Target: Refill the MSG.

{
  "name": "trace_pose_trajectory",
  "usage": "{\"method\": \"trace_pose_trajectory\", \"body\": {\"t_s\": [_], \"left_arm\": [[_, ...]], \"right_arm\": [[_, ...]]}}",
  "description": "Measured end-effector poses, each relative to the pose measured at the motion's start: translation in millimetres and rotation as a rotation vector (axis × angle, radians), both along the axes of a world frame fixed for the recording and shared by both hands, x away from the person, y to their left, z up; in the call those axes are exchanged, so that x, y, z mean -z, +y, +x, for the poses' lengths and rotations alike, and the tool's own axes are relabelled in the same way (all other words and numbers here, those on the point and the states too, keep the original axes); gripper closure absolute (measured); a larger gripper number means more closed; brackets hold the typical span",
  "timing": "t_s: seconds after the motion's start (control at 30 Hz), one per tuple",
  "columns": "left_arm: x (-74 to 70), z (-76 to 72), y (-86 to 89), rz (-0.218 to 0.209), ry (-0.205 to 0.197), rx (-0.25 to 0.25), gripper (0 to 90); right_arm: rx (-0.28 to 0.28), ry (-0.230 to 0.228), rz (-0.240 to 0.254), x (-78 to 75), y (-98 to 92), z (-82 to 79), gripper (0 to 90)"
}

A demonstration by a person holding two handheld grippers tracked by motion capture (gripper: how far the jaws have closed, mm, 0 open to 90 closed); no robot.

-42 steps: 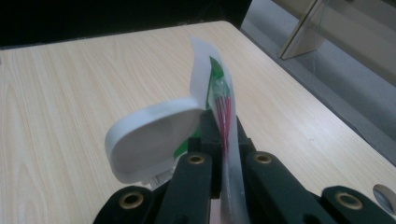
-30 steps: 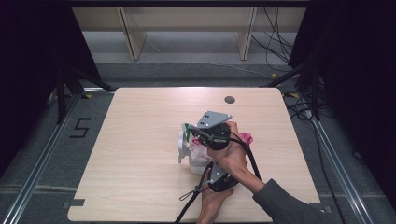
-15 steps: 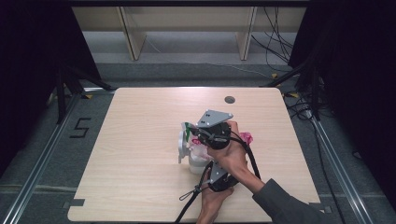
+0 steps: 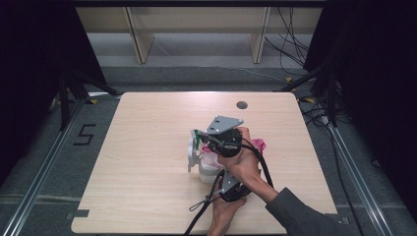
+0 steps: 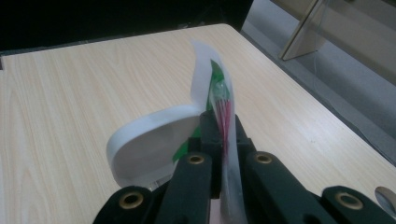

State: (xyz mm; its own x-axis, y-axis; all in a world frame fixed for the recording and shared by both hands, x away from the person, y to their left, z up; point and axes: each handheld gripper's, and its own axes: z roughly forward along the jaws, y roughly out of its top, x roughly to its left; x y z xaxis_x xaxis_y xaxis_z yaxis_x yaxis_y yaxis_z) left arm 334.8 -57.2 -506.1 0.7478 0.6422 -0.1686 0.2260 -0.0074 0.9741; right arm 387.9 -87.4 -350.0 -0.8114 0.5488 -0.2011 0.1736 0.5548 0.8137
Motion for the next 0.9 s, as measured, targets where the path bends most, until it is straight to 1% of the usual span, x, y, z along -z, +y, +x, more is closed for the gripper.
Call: {"method": "trace_pose_trajectory", "body": {"t_s": [0.03,0.1,0.17,0.2,0.23,0.27,0.3,0.33,0.37,0.4,0.43,0.47,0.5,0.53,0.57,0.6,0.63,0.67,0.7,0.73,0.77,0.8,0.83,0.87,0.9], "left_arm": [[-0.5,-0.1,-0.4,0.001,0.0,0.0,71.6],[-0.8,0.3,0.0,0.005,-0.002,0.003,71.6],[-1.3,1.4,-0.3,0.003,0.004,0.003,71.7],[-1.7,1.6,-0.7,0.0,0.003,0.005,71.7],[-1.8,2.9,-0.9,0.006,-0.002,0.03,71.6],[-2.1,1.8,-0.7,-0.001,0.002,0.001,71.6],[-2.0,1.9,-0.4,-0.003,-0.001,0.002,71.6],[-1.9,2.7,-0.6,-0.007,-0.004,-0.005,71.6],[-2.4,3.2,0.2,-0.006,0.004,-0.002,71.7],[-2.5,4.7,-0.3,-0.004,-0.001,0.021,71.6],[-2.5,4.9,-0.2,-0.004,-0.003,0.024,71.6],[-1.9,5.5,-0.4,-0.01,-0.009,0.017,71.6],[-2.1,4.7,0.8,0.003,-0.006,0.0,71.6],[-1.9,5.0,1.2,-0.002,-0.004,-0.011,71.6],[-1.5,6.9,0.9,-0.005,-0.005,0.012,71.7],[-1.7,5.7,0.5,-0.011,-0.003,-0.012,71.7],[-1.4,7.1,0.0,-0.009,-0.011,0.022,71.6],[-1.4,7.4,-0.6,-0.013,-0.011,0.02,71.6],[-2.0,7.1,-0.8,-0.006,-0.009,0.016,71.6],[-2.2,7.0,-1.0,-0.011,-0.012,0.019,71.6],[-2.4,5.1,-1.2,-0.017,-0.009,-0.009,71.6],[-2.4,5.9,-1.7,-0.008,-0.014,0.016,71.6],[-1.8,6.0,-2.6,-0.017,-0.021,0.014,71.5],[-2.3,4.8,-1.7,-0.011,-0.011,-0.012,71.5],[-2.3,4.9,-1.6,-0.012,-0.011,-0.012,71.5]], "right_arm": [[0.004,0.0,0.001,-0.7,-0.6,0.3,90.0],[0.015,0.018,0.011,-1.5,-1.0,-0.1,90.0],[0.004,0.012,0.014,-2.2,-2.0,2.2,90.0],[0.014,0.017,0.013,-2.4,-2.0,2.4,90.0],[0.003,0.006,0.006,-1.8,-1.5,4.0,90.0],[0.008,0.018,0.006,-2.1,-1.0,3.7,90.0],[0.008,0.026,0.008,-2.8,-0.6,3.6,90.0],[0.006,0.027,0.0,-3.8,-0.5,3.8,90.0],[0.003,0.024,-0.002,-3.9,0.0,4.0,90.0],[0.003,0.011,-0.006,-3.5,1.4,4.7,90.0],[0.015,0.027,-0.004,-3.4,2.9,3.8,90.0],[0.012,0.023,-0.014,-3.4,3.7,4.6,90.0],[0.011,0.027,-0.014,-3.6,4.3,5.4,90.0],[0.016,0.039,-0.008,-3.8,4.5,5.3,90.0],[0.007,0.03,-0.004,-3.9,4.2,6.8,90.0],[0.004,0.036,-0.009,-4.0,4.0,7.1,90.0],[0.005,0.03,-0.014,-3.5,4.5,7.6,90.0],[0.015,0.038,-0.01,-3.2,5.0,6.7,90.0],[0.015,0.041,-0.012,-3.6,5.0,6.5,90.0],[0.016,0.041,-0.014,-3.9,4.8,6.4,90.0],[0.017,0.032,-0.02,-4.1,4.6,6.7,90.0],[0.015,0.031,-0.019,-4.3,4.5,7.1,90.0],[0.015,0.031,-0.02,-4.2,4.4,7.3,90.0],[0.003,0.02,-0.028,-3.9,4.5,8.5,90.0],[0.005,0.018,-0.023,-3.7,4.3,8.6,90.0]]}}
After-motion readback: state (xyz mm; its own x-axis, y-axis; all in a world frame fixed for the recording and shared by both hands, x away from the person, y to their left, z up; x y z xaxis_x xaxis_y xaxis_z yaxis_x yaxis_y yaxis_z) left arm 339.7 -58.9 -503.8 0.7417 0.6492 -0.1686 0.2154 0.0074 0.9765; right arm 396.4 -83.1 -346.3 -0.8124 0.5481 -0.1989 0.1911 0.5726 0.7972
